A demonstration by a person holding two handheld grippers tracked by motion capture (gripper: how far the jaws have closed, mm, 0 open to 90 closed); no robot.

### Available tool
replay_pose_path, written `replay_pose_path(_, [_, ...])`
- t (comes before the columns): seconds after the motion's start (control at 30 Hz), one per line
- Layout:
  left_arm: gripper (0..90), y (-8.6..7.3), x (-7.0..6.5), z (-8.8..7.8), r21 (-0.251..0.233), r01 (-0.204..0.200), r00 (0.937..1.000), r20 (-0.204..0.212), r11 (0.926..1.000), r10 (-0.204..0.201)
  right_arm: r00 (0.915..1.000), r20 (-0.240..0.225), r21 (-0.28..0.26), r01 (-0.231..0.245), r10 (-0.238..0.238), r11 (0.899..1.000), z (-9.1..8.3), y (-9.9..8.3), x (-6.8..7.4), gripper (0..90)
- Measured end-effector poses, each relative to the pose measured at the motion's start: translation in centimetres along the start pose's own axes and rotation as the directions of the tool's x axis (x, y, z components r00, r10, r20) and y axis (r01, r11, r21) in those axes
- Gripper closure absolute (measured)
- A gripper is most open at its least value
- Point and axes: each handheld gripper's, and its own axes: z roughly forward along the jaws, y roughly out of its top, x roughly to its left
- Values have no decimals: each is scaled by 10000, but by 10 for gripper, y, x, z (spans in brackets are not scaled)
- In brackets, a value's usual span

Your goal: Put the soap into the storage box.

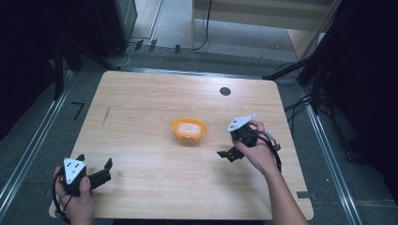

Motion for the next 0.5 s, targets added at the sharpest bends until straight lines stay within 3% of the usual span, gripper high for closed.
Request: replay_pose_path(0.5, [63,0,0,0,-32,-13,10000,-41,10000,13,9962,360,-714,-761,788,9945,-14,-45,3,0])
